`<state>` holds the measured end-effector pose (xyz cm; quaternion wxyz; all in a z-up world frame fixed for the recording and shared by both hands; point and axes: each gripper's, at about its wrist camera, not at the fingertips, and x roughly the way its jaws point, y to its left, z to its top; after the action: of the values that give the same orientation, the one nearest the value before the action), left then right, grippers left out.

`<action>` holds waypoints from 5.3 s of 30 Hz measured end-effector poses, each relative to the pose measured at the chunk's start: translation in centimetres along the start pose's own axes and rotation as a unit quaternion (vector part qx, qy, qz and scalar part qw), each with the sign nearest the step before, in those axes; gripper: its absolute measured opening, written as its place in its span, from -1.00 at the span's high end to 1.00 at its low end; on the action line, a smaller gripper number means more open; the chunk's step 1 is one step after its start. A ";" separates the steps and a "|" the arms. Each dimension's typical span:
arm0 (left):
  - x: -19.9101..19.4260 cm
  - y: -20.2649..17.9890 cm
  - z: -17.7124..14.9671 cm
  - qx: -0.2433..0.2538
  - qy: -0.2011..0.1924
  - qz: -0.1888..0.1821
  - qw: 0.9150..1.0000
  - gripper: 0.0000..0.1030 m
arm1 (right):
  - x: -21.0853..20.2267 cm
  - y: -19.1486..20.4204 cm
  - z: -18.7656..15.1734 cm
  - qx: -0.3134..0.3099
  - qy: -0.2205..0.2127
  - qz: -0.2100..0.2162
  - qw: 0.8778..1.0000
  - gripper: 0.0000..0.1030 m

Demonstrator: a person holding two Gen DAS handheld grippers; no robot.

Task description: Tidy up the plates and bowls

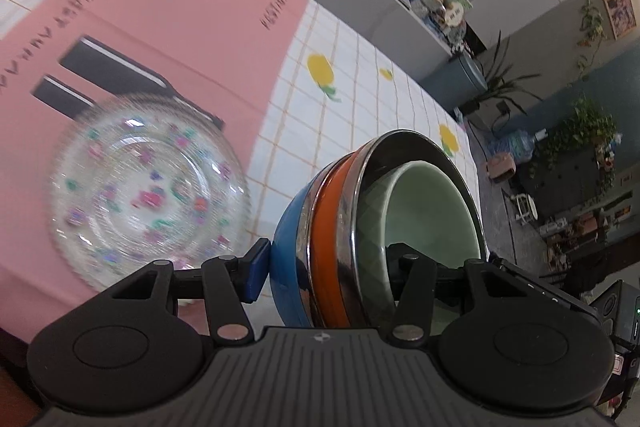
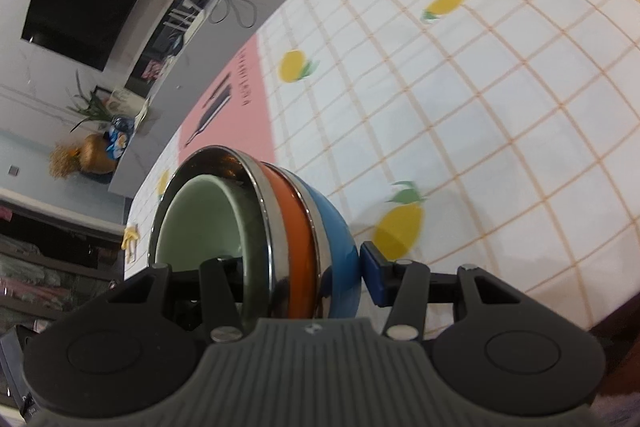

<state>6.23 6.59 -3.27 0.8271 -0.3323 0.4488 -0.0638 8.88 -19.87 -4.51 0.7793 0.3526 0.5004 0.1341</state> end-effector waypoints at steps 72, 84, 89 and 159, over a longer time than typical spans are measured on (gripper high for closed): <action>-9.1 -0.7 1.6 0.132 -0.181 0.102 0.969 -0.41 | 0.4 11.7 -1.9 -0.256 -0.061 -0.022 0.965 -0.36; -11.5 -7.5 -2.5 0.294 -0.231 0.054 0.926 -0.41 | -8.2 11.1 -2.6 -0.334 -0.191 -0.054 0.922 -0.56; -11.4 -8.6 -4.6 0.342 -0.234 0.058 0.908 -0.44 | -10.1 9.5 -4.6 -0.367 -0.224 -0.075 0.900 -0.71; -4.4 -2.4 -10.2 0.287 -0.100 0.166 0.938 -0.61 | -5.4 0.6 -10.9 -0.283 -0.163 -0.175 0.929 -0.73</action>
<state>-3.85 1.49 -2.59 0.9267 -0.0067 0.3753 -0.0182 -3.10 -17.96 -3.16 0.9286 0.0412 0.3616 0.0726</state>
